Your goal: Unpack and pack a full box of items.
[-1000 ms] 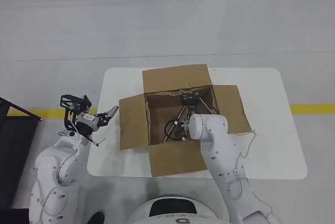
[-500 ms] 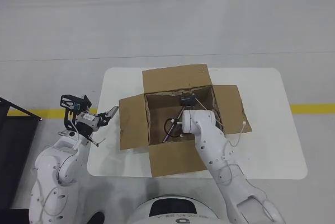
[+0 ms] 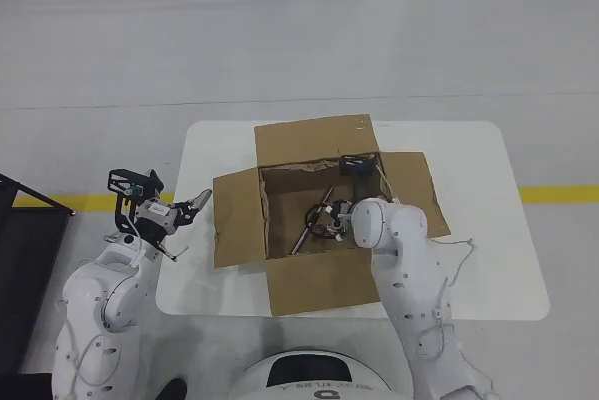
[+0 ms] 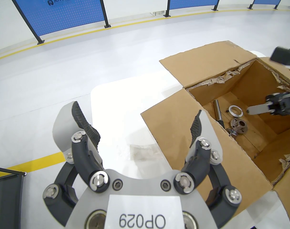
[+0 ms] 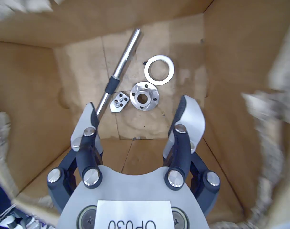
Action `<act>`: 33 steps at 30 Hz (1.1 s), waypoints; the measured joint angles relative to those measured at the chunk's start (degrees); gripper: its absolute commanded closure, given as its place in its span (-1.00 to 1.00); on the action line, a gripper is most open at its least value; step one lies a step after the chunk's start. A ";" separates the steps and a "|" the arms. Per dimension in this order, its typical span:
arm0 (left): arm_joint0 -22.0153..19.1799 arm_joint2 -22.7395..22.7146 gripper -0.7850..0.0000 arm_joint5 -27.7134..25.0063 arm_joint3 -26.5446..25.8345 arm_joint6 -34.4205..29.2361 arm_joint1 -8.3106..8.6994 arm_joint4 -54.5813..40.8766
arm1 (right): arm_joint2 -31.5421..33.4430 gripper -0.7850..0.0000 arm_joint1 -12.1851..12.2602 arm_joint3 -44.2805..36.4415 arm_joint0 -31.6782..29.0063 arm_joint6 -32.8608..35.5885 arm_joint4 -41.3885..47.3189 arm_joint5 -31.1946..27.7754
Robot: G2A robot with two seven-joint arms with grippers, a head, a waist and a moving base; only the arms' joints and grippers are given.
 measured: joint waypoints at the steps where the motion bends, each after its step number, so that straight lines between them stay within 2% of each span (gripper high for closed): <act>1: 0.00 0.00 -1.00 0.00 0.00 0.00 0.00 0.00 | 1.84 -1.00 0.18 -3.15 -1.60 -0.54 2.20 -0.86; 5: 0.00 0.00 -1.00 0.00 0.00 0.00 0.00 0.00 | 12.03 -1.00 0.85 -15.38 -8.67 -2.78 16.91 -5.23; 9: 0.00 0.00 -1.00 0.00 0.00 0.00 0.00 0.00 | 19.20 -1.00 1.10 -18.67 -11.63 -2.61 31.90 -7.76; 11: 0.00 0.00 -1.00 0.00 0.00 0.00 0.00 0.00 | 18.68 -1.00 1.09 -18.54 -11.53 -2.59 33.01 -7.69; 16: 0.00 0.00 -1.00 0.00 0.00 0.00 0.00 0.00 | 18.44 -1.00 1.09 -18.38 -11.51 -2.66 29.39 -7.70; 19: 0.00 0.00 -1.00 0.00 0.00 0.00 0.00 0.00 | 20.46 -1.00 1.09 -15.82 -10.01 -4.90 35.36 -5.91; 23: 0.00 0.00 -1.00 0.00 0.00 0.00 0.00 0.00 | 32.80 -1.00 1.79 -12.12 -7.18 -7.41 49.02 -2.22; 26: 0.00 0.00 -1.00 0.00 0.00 0.00 0.00 0.00 | 39.76 -1.00 2.38 -9.53 -6.25 -10.52 54.10 -0.72; 29: 0.00 0.00 -1.00 0.00 0.00 0.00 0.00 0.00 | 42.99 -1.00 2.92 -5.61 -4.94 -16.21 52.64 2.89; 33: 0.00 0.00 -1.00 0.00 0.00 0.00 0.00 0.00 | 39.53 -1.00 3.68 2.44 -0.51 -21.14 44.25 8.24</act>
